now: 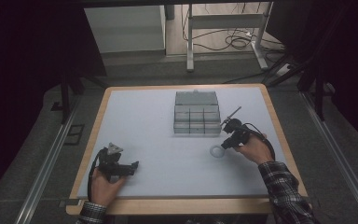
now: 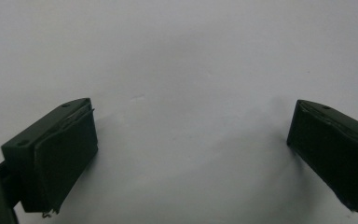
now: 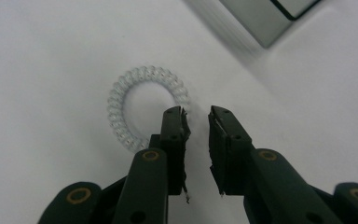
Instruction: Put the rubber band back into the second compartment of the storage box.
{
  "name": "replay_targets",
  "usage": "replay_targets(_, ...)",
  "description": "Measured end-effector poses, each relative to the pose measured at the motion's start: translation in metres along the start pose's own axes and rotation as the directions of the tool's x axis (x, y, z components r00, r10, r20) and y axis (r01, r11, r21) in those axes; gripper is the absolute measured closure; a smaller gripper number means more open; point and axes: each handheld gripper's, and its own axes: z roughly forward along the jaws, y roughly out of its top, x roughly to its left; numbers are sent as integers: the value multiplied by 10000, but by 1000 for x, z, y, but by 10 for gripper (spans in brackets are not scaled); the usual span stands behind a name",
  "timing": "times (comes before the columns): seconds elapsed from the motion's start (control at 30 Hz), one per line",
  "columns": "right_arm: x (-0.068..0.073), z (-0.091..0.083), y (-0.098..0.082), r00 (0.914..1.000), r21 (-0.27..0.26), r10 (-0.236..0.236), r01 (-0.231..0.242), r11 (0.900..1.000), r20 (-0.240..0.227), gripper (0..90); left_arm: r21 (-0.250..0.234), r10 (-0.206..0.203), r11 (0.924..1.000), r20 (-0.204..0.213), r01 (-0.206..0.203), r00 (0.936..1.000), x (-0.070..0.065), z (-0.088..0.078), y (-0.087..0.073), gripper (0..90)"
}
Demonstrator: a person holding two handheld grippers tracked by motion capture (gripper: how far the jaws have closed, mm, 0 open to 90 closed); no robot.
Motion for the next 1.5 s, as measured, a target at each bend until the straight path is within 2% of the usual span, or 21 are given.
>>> replay_targets(0.13,3,3,5,9999,135,-103,104,9999,-35,748,-1,-2,10000,0,2,10000,0,0,0,17)
replay_targets(0.33,7,11,15,9993,680,-369,365,9970,45,744,-2,-4,10000,2,4,10000,0,0,0,17)
replay_targets(0.47,9,16,18,9985,1033,-485,456,9936,261,745,1,0,10000,1,0,10000,0,0,0,17)
replay_targets(0.5,9,17,20,9974,1257,-626,577,9904,349,757,-1,-4,10000,4,4,10000,0,0,0,17)
replay_targets(0.57,11,18,21,9967,1366,-684,618,9887,445,792,0,-3,10000,3,3,10000,0,0,0,17)
replay_targets(0.8,14,19,26,9950,1872,-782,654,9802,619,819,-1,-1,10000,2,1,10000,0,0,0,17)
replay_targets(0.87,15,18,27,9954,1908,-814,705,9791,501,819,-1,-1,10000,3,1,10000,0,0,0,17)
replay_targets(0.97,15,10,28,9960,1549,-789,716,9853,413,819,1,0,10000,2,0,10000,0,0,0,17)
replay_targets(1.03,15,8,28,9965,1505,-727,659,9864,403,819,-1,-3,10000,3,3,10000,0,0,0,17)
replay_targets(1.23,11,-9,27,9988,648,-451,437,9969,197,819,1,-3,10000,2,3,10000,0,0,0,17)
replay_targets(1.37,7,-18,25,9996,36,-252,252,9997,88,818,0,-3,10000,2,3,10000,0,0,0,17)
replay_targets(1.5,5,-22,24,9998,-241,-159,161,9996,82,818,2,0,10000,0,0,10000,0,0,0,17)
